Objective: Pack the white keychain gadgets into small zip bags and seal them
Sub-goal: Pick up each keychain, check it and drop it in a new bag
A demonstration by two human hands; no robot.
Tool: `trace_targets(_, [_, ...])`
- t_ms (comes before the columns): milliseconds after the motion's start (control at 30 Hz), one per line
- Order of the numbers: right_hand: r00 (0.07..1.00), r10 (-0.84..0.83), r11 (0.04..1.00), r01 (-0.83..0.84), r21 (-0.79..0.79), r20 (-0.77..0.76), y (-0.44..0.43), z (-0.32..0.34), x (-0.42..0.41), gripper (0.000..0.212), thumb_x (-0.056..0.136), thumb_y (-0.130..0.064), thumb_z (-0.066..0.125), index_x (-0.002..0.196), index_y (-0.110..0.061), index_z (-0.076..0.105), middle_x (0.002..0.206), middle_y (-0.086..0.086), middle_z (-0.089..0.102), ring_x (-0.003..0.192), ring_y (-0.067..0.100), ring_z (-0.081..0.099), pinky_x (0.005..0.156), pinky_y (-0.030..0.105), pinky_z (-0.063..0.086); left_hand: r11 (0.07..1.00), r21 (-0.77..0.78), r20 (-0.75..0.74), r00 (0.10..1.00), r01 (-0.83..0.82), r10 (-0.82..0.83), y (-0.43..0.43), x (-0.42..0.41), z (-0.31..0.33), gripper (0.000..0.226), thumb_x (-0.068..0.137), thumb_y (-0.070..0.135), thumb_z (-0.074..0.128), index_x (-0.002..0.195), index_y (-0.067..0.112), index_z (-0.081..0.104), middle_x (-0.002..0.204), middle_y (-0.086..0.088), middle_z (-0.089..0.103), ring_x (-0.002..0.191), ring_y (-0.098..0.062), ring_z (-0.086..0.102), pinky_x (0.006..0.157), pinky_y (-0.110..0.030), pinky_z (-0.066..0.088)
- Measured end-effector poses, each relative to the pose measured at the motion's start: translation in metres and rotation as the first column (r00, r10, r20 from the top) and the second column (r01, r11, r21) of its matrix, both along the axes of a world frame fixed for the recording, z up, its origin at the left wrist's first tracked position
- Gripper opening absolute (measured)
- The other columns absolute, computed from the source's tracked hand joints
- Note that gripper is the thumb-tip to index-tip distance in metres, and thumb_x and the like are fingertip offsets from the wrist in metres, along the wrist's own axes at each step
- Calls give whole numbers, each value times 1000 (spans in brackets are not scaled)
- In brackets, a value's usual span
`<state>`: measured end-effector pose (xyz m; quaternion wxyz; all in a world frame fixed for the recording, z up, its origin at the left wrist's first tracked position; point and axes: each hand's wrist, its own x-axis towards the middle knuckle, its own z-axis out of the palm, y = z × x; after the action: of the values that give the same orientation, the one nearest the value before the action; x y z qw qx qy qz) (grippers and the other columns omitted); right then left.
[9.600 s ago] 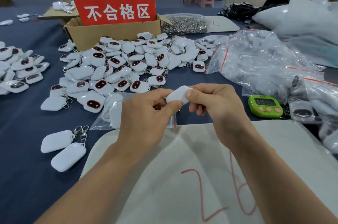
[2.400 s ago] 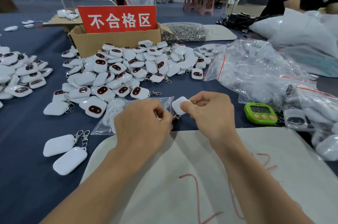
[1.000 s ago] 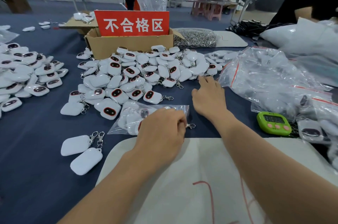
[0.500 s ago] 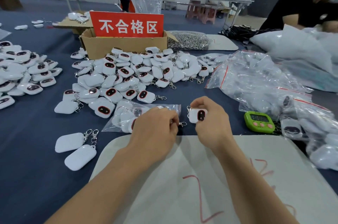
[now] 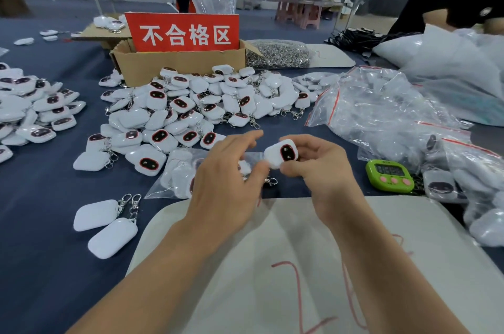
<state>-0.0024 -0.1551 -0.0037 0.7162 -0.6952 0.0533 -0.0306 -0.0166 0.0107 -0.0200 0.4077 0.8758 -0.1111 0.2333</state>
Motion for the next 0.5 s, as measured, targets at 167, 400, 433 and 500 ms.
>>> trace_targets(167, [976,210,957,-216,191,55,3,3,-5,29,78,6,70,100,-9,80,83,13,68,70,24,41,60,25,37,990,-137,-29,998,43,-47,1,-2,1,35,90,37,64,124,40,69,101,26,71,97,3,63,87,-14,45])
trace_targets(400, [968,239,925,-251,284,77,12,5,-11,24,94,-2,64,101,-14,82,87,11,64,72,16,49,63,22,40,966,-256,-8,999,37,-41,2,-2,0,34,92,28,69,123,42,63,84,26,71,80,-1,67,65,-7,42])
trace_targets(433, [963,261,922,-271,276,72,13,6,-12,24,94,-3,63,102,-15,82,91,9,68,79,18,53,66,23,43,967,-254,-18,999,38,-44,2,-2,0,33,93,29,67,123,43,62,82,24,71,78,-3,67,64,-8,42])
trace_targets(500, [958,285,917,-285,278,41,14,7,-12,28,94,-3,59,103,-16,82,98,8,74,89,22,58,72,27,51,974,-221,-32,998,46,-54,2,-1,-1,32,93,32,64,121,46,59,77,21,71,74,-7,65,62,-12,42])
